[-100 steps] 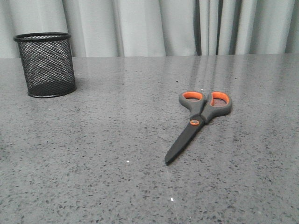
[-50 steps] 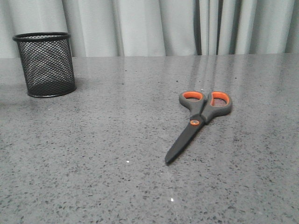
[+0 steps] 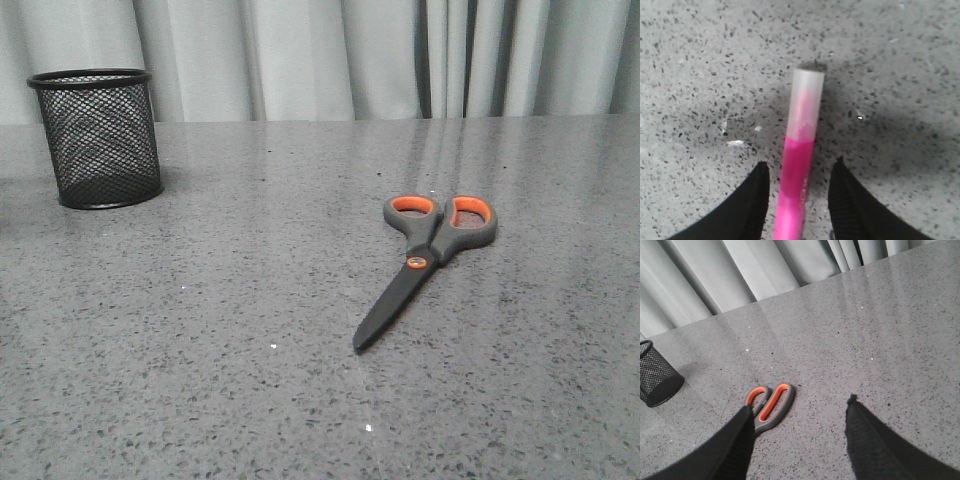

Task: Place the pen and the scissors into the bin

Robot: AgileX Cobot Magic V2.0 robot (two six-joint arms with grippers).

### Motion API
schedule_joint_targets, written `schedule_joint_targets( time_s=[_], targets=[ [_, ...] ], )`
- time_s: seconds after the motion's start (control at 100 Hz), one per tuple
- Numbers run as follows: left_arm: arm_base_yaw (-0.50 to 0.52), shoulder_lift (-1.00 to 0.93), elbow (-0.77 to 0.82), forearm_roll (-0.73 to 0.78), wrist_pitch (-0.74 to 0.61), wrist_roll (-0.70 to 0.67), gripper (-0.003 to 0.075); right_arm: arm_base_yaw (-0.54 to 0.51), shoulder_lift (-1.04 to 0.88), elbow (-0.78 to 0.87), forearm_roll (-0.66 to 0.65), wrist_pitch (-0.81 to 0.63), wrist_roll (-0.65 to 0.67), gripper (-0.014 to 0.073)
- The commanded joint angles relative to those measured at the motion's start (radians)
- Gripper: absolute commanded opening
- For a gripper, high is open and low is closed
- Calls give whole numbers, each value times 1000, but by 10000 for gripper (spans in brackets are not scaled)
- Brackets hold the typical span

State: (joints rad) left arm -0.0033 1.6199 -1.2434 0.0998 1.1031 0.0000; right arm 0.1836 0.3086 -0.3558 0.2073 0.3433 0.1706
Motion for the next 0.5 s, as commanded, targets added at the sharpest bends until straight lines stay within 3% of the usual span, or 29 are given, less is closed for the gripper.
schedule_joint_targets(
  time_s=[0.0,0.3,0.37,0.45,0.49],
  targets=[
    [4,-16,-31,1,-26,0,264,1,18,-37,0,-72,-10,369],
    [4,36,-31,-44,-42,0,254,1,18,-37,0,-72,-10,369],
    [4,38,-31,-47,-49,16,169,1,18,-37,0,-72,-10,369],
    [4,18,-31,-84,-96,47,-8,1,18,-37,0,-72,-10,369],
    [4,-6,-31,-125,-150,58,-15,1,18,-37,0,-72,-10,369]
  ],
)
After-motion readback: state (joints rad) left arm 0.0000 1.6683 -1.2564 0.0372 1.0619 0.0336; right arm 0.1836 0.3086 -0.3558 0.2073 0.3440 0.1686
